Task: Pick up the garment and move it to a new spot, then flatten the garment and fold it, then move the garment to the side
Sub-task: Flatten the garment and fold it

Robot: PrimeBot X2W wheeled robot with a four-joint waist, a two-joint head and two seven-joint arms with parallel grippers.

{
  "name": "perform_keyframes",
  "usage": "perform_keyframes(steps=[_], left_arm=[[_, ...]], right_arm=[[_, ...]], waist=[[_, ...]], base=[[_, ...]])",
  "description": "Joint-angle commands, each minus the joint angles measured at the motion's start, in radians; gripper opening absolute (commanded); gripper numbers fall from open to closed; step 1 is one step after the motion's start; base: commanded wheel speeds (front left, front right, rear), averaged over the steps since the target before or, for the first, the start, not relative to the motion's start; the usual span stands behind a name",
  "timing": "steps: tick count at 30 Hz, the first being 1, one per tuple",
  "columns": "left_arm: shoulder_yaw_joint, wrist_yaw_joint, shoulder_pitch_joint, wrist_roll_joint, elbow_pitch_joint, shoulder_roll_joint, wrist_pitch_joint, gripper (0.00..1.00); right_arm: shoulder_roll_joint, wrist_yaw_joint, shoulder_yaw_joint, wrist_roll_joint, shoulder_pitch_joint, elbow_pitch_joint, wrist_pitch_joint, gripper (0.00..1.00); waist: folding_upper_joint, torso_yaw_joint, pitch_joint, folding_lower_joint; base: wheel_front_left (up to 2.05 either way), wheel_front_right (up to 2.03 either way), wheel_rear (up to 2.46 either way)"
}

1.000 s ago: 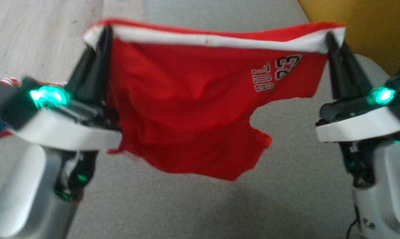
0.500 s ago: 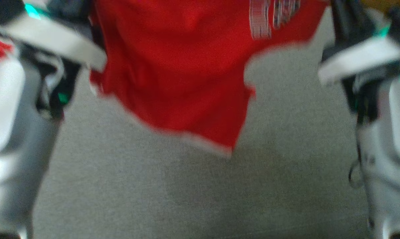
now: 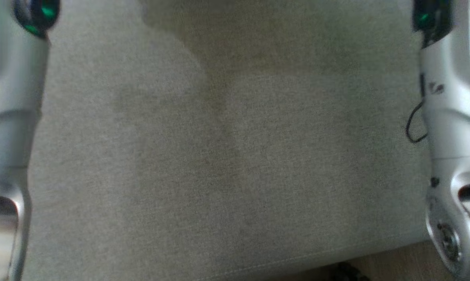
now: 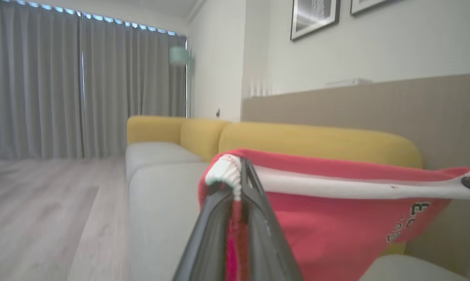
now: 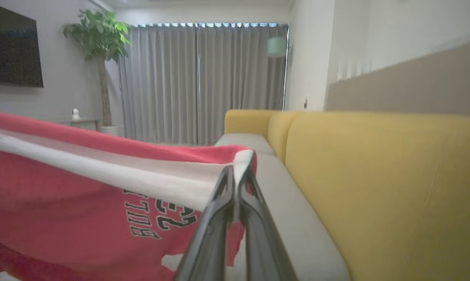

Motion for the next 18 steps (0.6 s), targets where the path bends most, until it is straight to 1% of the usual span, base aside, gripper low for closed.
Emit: perform_keyframes(steps=[1,5,7,9,14,15,18], left_arm=[[0.016,-0.002,-0.003,-0.006,-0.011,0.038,-0.016,0.0],[-0.018,-0.005,0.086,-0.034,0.027,0.018,-0.081,0.0],[-0.029,-0.006,0.139,-0.06,0.026,0.005,-0.109,0.0],[-0.047,-0.006,0.198,-0.072,0.012,0.005,-0.131,0.0],[-0.067,-0.007,0.384,-0.094,-0.072,0.015,-0.16,0.0],[-0.075,-0.007,0.47,-0.087,-0.116,0.019,-0.164,0.0],[-0.068,0.005,0.601,-0.085,-0.189,0.017,-0.167,0.0]], right_arm=[[0.022,0.007,0.018,0.019,0.01,-0.012,-0.018,0.0],[0.022,0.007,0.063,0.087,0.089,0.046,-0.061,0.0],[0.022,0.007,0.067,0.114,0.141,0.048,-0.071,0.0],[0.022,0.007,0.07,0.127,0.198,0.034,-0.075,0.0],[0.022,0.007,0.038,0.137,0.365,-0.088,-0.077,0.0],[0.022,0.007,0.022,0.134,0.445,-0.143,-0.077,0.0],[0.022,0.007,0.004,0.12,0.569,-0.22,-0.077,0.0]], waist=[[0.0001,-0.008,0.055,-0.0004],[0.0001,-0.005,0.068,-0.0004],[0.0001,-0.001,0.062,-0.0004],[0.0001,0.0,0.048,-0.0004],[0.0001,0.008,-0.01,-0.0004],[0.0001,0.015,-0.044,-0.0004],[0.0001,0.021,-0.104,-0.0004]], base=[[0.0,0.0,0.0],[0.0,0.0,0.0],[0.0,0.0,0.0],[0.0,0.0,0.0],[0.0,0.0,0.0],[0.0,0.0,0.0],[0.0,0.0,0.0]])
